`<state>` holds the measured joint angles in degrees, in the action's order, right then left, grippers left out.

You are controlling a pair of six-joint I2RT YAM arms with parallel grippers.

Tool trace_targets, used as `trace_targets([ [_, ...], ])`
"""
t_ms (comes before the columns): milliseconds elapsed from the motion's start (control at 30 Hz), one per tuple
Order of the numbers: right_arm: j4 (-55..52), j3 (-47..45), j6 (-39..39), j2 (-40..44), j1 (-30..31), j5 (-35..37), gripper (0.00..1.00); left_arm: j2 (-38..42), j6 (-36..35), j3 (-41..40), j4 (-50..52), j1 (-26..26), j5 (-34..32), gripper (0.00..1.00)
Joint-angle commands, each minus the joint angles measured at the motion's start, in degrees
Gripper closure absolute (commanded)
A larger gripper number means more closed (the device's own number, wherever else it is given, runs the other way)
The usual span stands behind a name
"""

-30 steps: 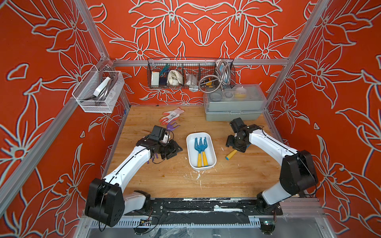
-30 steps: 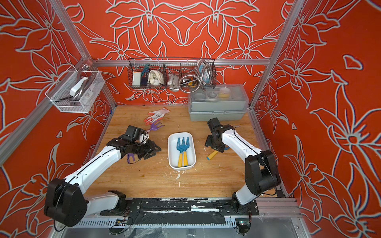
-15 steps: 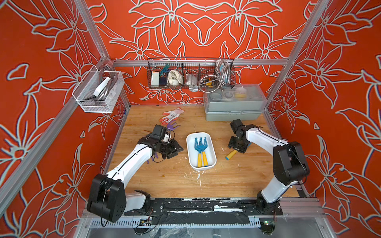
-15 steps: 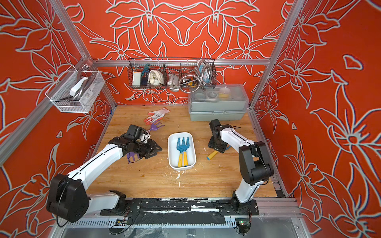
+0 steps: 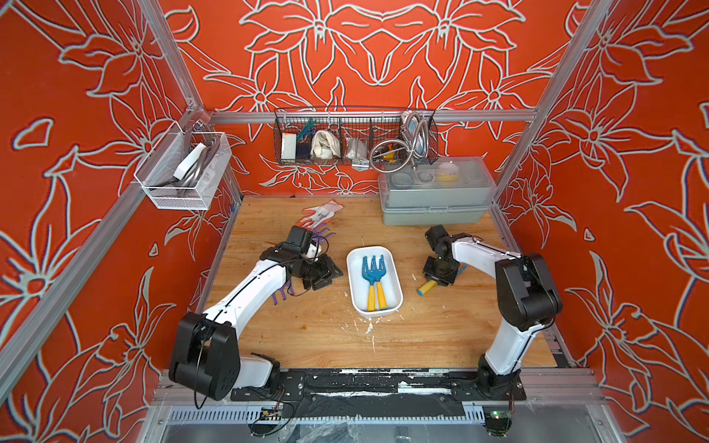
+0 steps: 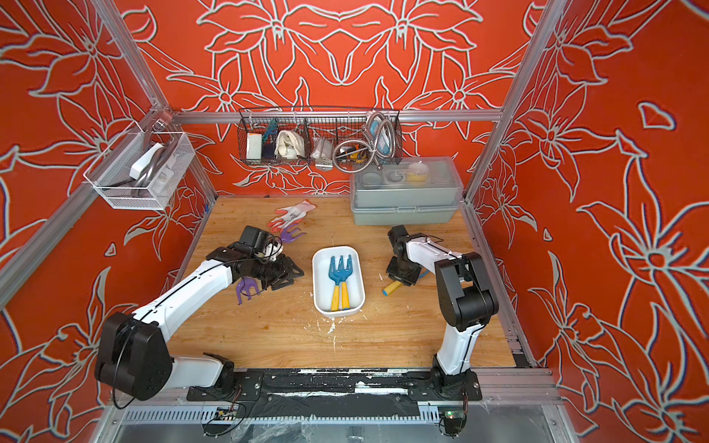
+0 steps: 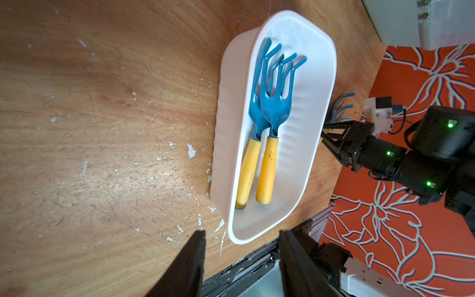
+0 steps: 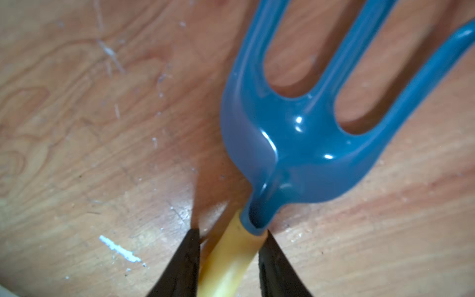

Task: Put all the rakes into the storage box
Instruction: Pick up the rake at the center of the board.

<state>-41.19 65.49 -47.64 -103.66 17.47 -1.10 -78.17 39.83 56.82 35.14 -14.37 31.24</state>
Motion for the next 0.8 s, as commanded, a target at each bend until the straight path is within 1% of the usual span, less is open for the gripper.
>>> trace_targets([
  [0, -0.4, 0.1, 1.0, -1.2, -0.5, 0.0, 0.68, -1.0, -1.2, 2.3, 1.3, -0.4, 0.7, 0.51],
  [200, -0.5, -0.4, 3.2, 0.1, -0.5, -0.8, 0.79, -0.6, -1.0, 3.7, 2.0, -0.4, -0.1, 0.51],
  [500, -1.6, -1.5, 6.6, 4.7, -0.6, -1.9, 0.95, 1.2, 1.8, 0.4, -0.6, -0.3, 0.1, 0.51],
  [633, -2.0, -1.2, 8.4, 7.3, -0.5, -4.3, 0.98, 0.8, 3.5, -0.6, -3.0, -0.3, 1.7, 0.5],
  [767, -2.6, -0.7, 10.1, 10.4, -0.5, -6.7, 1.0, 0.4, 5.3, -1.4, -5.4, -0.4, 3.1, 0.5],
])
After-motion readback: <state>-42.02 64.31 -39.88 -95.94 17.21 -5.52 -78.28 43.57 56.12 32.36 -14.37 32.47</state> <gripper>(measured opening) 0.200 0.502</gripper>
